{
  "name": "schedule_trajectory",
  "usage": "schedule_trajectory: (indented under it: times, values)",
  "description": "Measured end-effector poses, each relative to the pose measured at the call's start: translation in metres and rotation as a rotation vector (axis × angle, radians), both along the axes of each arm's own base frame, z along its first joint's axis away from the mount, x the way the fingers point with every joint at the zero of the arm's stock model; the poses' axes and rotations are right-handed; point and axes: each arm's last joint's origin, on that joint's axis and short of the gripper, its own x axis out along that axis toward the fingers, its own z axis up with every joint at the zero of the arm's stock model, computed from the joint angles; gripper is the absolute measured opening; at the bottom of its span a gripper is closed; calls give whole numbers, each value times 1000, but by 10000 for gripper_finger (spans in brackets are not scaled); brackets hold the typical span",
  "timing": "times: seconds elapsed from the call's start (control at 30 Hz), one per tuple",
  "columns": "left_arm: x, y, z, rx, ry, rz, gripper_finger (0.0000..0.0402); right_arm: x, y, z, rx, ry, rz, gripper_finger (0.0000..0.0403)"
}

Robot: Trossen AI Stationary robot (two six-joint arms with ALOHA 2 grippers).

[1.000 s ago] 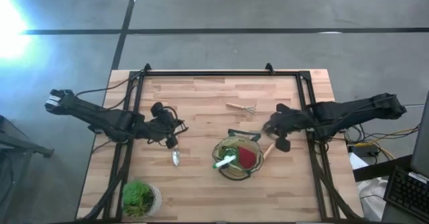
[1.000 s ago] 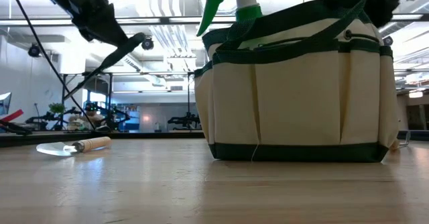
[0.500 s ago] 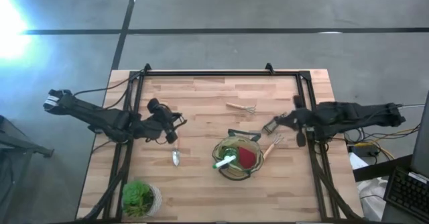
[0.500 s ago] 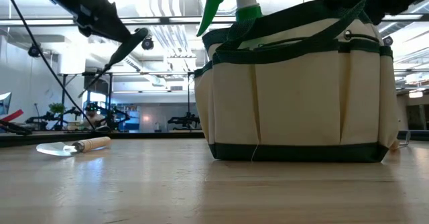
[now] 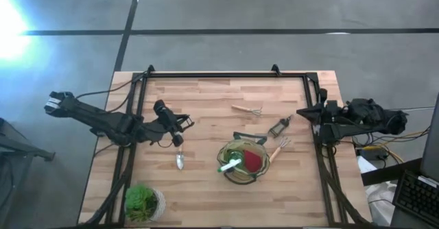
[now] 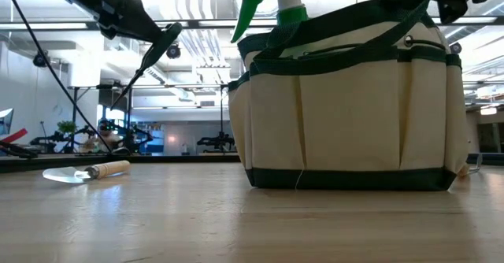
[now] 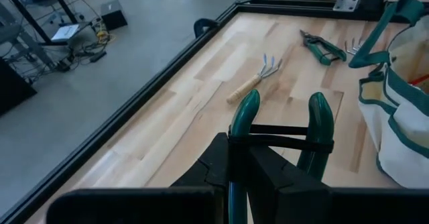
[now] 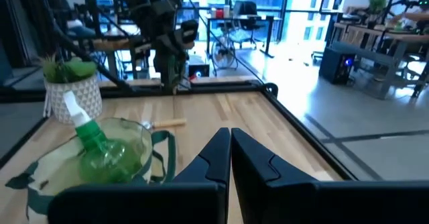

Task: Pick & Place Garden tools in Gardening bag
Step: Put the left shear scissors into the side pocket of the gardening bag

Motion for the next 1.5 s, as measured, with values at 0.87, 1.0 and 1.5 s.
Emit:
schedule_trajectory:
  times: [0.87,1.0,1.5]
  values:
    - [8,-1,2,156,-66,-26,26,-2,0,0,4,-10,0,8]
    - [10,-2,0,215,-119,-64,26,-2,0,0,4,-10,0,8]
    - [13,-1,6,201,-237,-100,26,-2,0,0,3,-10,0,8]
